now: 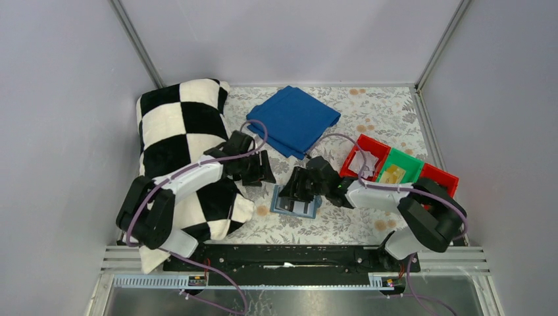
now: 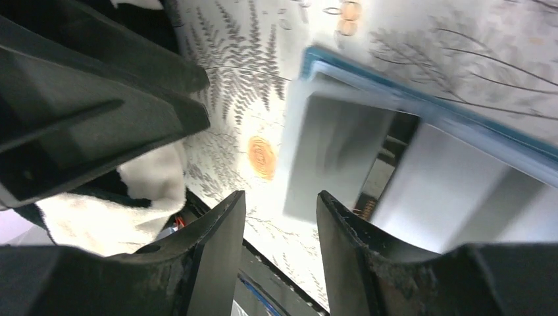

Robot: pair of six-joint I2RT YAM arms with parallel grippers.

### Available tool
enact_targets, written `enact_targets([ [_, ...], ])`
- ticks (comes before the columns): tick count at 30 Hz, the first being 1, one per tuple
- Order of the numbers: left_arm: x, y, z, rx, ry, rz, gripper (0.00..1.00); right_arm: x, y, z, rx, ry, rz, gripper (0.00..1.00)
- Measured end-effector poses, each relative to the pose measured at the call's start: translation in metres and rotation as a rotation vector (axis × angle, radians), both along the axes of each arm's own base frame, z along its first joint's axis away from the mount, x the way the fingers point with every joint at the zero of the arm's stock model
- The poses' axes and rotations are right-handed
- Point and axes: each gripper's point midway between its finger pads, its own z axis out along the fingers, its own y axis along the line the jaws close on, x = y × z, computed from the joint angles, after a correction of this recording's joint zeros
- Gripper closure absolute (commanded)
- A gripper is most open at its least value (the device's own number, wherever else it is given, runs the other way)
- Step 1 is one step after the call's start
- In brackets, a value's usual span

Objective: Take the credit cards out of the card holder
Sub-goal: Remove the credit card from the card holder.

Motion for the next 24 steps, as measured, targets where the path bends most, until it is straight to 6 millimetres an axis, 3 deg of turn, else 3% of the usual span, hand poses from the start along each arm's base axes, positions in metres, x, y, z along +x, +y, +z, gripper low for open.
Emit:
enact_targets([
  [5,0.013,0.013,0.023,0.009,-0.066,0.058,0.37,0.002,0.027,0.005,0.034,-0.016,0.057,0.49],
  [9,0.014,0.011,0.029,-0.001,-0.071,0.053,0.40,0.001,0.024,0.006,0.036,-0.028,0.047,0.50],
  [14,-0.003,-0.005,0.031,-0.039,-0.044,-0.021,0.41,-0.009,-0.004,0.001,-0.005,-0.043,-0.008,0.55],
  [18,-0.025,-0.034,0.033,-0.116,-0.012,-0.120,0.42,-0.014,-0.037,-0.002,-0.051,-0.058,-0.084,0.61],
  [24,-0.045,-0.065,0.024,-0.220,0.062,-0.187,0.43,-0.001,-0.080,-0.010,-0.111,-0.049,-0.211,0.64],
])
